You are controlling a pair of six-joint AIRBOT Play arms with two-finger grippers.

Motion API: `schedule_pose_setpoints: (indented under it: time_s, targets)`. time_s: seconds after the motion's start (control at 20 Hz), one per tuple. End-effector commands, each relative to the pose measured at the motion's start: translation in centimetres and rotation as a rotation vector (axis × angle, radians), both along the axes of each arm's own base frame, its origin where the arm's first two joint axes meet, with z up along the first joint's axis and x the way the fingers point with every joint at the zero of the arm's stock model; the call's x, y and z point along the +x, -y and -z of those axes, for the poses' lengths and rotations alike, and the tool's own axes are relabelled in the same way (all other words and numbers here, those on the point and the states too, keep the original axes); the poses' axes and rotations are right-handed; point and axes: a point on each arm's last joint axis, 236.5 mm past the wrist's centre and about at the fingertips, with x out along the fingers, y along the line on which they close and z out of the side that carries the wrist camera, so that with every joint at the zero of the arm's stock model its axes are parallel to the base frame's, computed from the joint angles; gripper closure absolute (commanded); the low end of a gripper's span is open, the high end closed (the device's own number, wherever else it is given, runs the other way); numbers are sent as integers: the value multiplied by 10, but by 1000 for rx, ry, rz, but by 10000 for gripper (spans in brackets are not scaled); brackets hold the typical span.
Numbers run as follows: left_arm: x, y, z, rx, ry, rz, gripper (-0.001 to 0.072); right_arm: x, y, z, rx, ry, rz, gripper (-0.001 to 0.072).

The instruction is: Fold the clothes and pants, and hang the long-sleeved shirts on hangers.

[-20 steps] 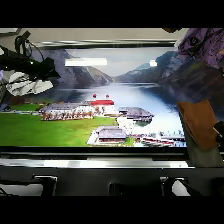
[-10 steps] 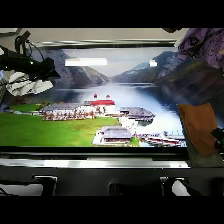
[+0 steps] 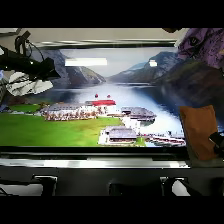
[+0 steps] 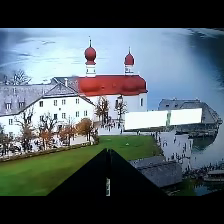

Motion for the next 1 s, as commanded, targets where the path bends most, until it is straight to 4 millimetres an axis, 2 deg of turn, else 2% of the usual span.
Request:
schedule_pose_setpoints:
  time_s: [0.0, 0.15, 0.2, 0.25, 0.3, 0.35, 0.4, 0.45, 0.5, 0.55, 0.65, 0.7, 0.75, 0.85, 0.9, 0.95]
  targets:
    - [0, 0, 0, 0, 2, 0, 689, -4, 7, -2, -28, -17, -7, 684]
    - [0, 0, 0, 0, 2, 0, 689, -5, 12, -4, -50, -25, -14, 684]
    - [0, 0, 0, 0, 2, 0, 690, -5, 11, -4, -48, -26, -13, 662]
    - [0, 0, 0, 0, 2, 0, 690, -5, 11, -4, -48, -26, -13, 530]
    - [0, 0, 0, 0, 2, 0, 690, -4, 11, -3, -45, -23, -21, 334]
    - [0, -1, 0, 1, 2, -1, 689, -1, 12, -3, -36, -15, -51, 241]
    - [0, 0, 0, 0, 2, -1, 689, 8, 12, -3, -30, 21, -77, 240]
    - [0, 0, 0, 0, 2, -1, 690, 24, 10, -5, -25, 97, -94, 240]
    - [0, -1, 0, 1, 2, -1, 689, 51, 6, -9, -11, 212, -138, 253]
    - [0, 0, 0, 0, 2, -1, 690, 84, 0, -19, 9, 352, -197, 299]
    - [0, -1, -1, 1, 4, -1, 690, 150, -19, -51, 44, 641, -320, 358]
    - [0, -2, -3, 2, 7, -4, 690, 176, -31, -69, 64, 762, -367, 361]
    - [-1, -5, -6, 4, 18, -4, 690, 194, -44, -84, 75, 837, -421, 367]
    - [-3, -14, -17, 38, 70, 24, 690, 221, -84, -100, 107, 895, -591, 374]
    - [-4, -21, -23, 73, 99, 31, 690, 231, -112, -103, 126, 898, -701, 503]
    - [-7, -29, -29, 118, 125, 32, 690, 238, -142, -103, 149, 893, -822, 691]
